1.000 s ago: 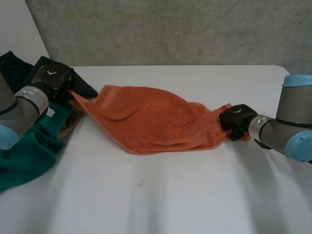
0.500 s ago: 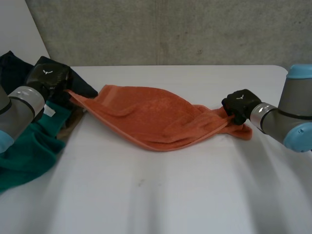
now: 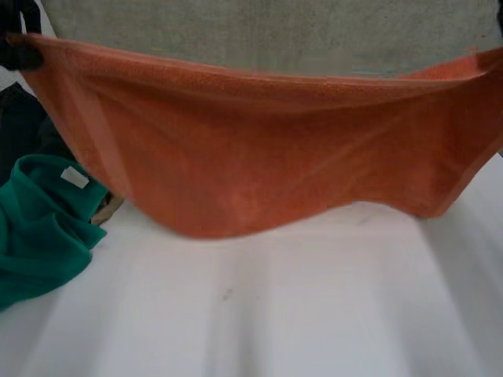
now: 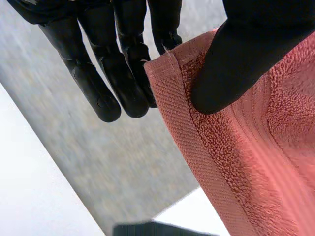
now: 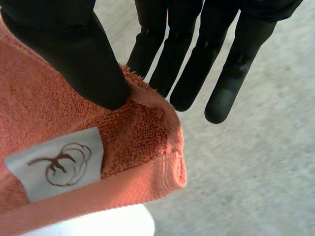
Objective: Fold the laundry.
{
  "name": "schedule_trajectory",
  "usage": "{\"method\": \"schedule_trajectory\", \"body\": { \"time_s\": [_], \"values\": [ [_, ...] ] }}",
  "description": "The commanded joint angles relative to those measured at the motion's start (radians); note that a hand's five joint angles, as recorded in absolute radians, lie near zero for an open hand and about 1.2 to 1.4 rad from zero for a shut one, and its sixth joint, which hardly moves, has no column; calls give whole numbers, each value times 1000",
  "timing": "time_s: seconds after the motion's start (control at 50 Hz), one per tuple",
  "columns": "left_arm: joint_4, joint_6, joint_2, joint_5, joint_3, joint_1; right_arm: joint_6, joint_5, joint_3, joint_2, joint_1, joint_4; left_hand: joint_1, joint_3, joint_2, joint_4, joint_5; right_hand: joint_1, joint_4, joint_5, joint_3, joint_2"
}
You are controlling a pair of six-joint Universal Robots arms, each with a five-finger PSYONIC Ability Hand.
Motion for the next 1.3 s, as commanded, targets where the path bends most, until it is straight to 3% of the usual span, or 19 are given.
{"method": "schedule_trajectory", "body": {
  "time_s": [0.02, 0.18, 0.3, 0.42, 0.52, 0.72, 1.02, 1.16, 1.3],
  "values": [
    [-85, 56, -233, -10, 84, -19, -111, 1, -46, 173, 62, 77, 238, 202, 198, 196, 232, 273, 201, 244, 210, 214],
    [-131, 106, -578, -88, 387, -102, -125, 134, -224, 455, 151, -4, 238, 202, 198, 196, 232, 273, 201, 244, 210, 214],
    [-105, 91, -756, -130, 804, -119, -48, 237, -526, 664, 199, -324, 238, 202, 198, 196, 232, 273, 201, 244, 210, 214],
    [132, -18, -755, -168, 1067, -118, 117, 335, -636, 676, 207, -786, 238, 202, 198, 196, 232, 273, 201, 244, 210, 214],
    [292, -122, -696, -223, 1015, -124, 186, 341, -553, 616, 205, -966, 238, 202, 198, 196, 232, 273, 201, 244, 210, 214],
    [372, -138, -644, -215, 745, -121, 225, 286, -398, 573, 187, -908, 238, 202, 198, 196, 232, 273, 201, 244, 210, 214],
    [364, -41, -678, -142, 228, -137, 154, 137, -34, 619, 138, -594, 238, 202, 198, 196, 232, 273, 201, 244, 210, 214],
    [257, 137, -612, -146, 13, -144, -8, 125, 143, 563, 99, -416, 238, 202, 198, 196, 232, 273, 201, 244, 210, 214],
    [-20, 416, -393, -116, -279, -121, -275, 126, 389, 298, 1, -119, 238, 202, 198, 196, 232, 273, 201, 244, 210, 214]
  ]
}}
